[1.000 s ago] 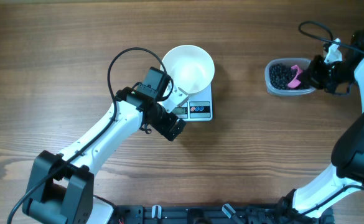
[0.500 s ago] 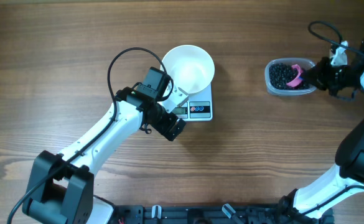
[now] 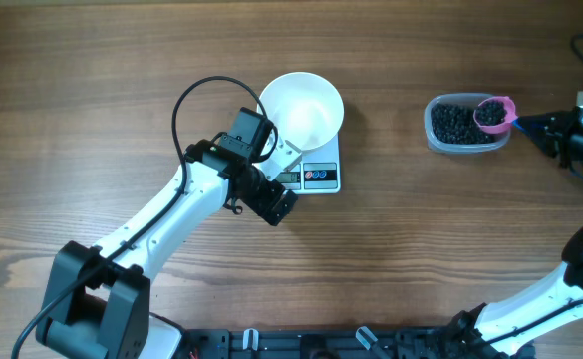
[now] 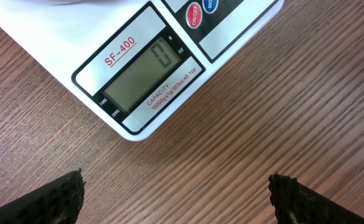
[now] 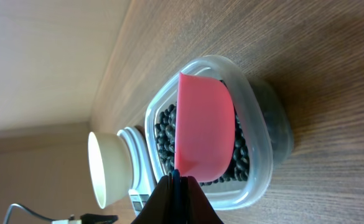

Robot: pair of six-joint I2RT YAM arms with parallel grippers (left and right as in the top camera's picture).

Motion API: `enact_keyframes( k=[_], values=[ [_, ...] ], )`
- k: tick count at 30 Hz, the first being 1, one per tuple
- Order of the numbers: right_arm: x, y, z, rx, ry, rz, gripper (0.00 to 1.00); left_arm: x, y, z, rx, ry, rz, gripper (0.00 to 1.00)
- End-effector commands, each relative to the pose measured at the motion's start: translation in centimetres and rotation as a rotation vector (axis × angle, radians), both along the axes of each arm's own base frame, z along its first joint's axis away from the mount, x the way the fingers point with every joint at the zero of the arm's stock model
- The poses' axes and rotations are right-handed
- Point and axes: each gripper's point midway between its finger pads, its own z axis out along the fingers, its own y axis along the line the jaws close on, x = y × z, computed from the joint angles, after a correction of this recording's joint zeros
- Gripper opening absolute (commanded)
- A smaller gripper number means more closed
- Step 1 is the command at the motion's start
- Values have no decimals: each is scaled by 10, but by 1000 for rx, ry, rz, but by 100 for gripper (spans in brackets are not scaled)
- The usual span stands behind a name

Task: Scoop item into bowl and weigh 150g on scale
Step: 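Close the right gripper and scoop black beans with the pink scoop, then carry the filled scoop with the right gripper over the white bowl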

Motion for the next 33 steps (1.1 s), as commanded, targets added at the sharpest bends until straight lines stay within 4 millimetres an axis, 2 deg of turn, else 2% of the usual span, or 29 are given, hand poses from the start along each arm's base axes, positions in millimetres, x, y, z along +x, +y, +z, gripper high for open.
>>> enact_keyframes(
  k=[1,6,11,16,21,25,29,33],
  values=[
    [1,2,7,40,-50,12,4,-2,-1,2,-11,1,3,100],
    [3,12,25,149,-111,19,5,-2,-1,2,-11,0,3,100],
    [3,15,31,185,-125,21,5,-2,-1,2,-11,0,4,100],
    [5,24,56,308,-213,37,5,-2,-1,2,-11,0,4,100],
    [7,36,57,330,-199,61,4,-2,-1,2,-11,1,4,100],
    [13,60,59,373,-164,104,4,-2,-1,2,-11,1,3,100],
    [18,92,62,392,-157,184,4,-2,-1,2,-11,0,4,100],
    [22,139,62,404,-132,295,4,-2,-1,2,-11,1,4,100]
  ],
)
